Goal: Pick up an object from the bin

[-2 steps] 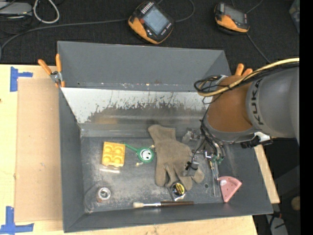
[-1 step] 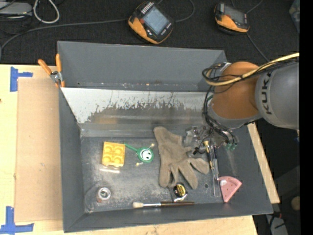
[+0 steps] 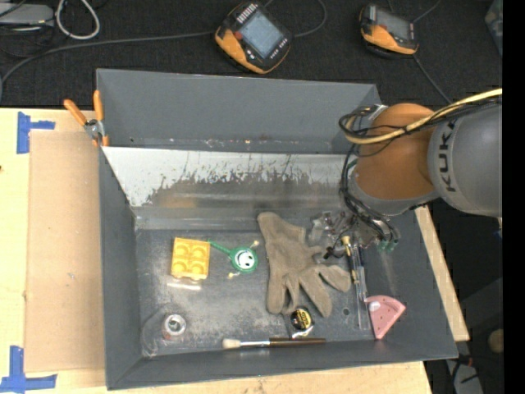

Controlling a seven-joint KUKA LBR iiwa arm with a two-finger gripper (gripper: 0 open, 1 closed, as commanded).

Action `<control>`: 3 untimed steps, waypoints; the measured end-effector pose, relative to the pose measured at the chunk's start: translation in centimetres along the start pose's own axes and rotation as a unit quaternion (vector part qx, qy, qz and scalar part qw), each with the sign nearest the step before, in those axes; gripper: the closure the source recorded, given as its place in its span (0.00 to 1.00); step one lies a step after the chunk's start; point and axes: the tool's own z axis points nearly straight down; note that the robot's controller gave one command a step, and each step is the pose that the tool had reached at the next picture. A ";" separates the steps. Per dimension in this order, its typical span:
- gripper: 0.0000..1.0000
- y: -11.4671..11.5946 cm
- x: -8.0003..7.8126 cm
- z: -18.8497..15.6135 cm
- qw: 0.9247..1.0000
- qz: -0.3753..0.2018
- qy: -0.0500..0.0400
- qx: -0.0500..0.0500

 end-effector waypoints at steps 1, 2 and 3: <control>1.00 0.3 1.0 -4.6 1.000 0.000 -0.002 0.000; 1.00 0.4 1.0 -2.5 1.000 0.004 0.004 -0.002; 1.00 1.6 -2.2 -10.2 1.000 -0.014 -0.005 0.000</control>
Offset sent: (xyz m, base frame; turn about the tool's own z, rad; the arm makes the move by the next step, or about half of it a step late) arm -0.0105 0.0016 0.0268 0.0095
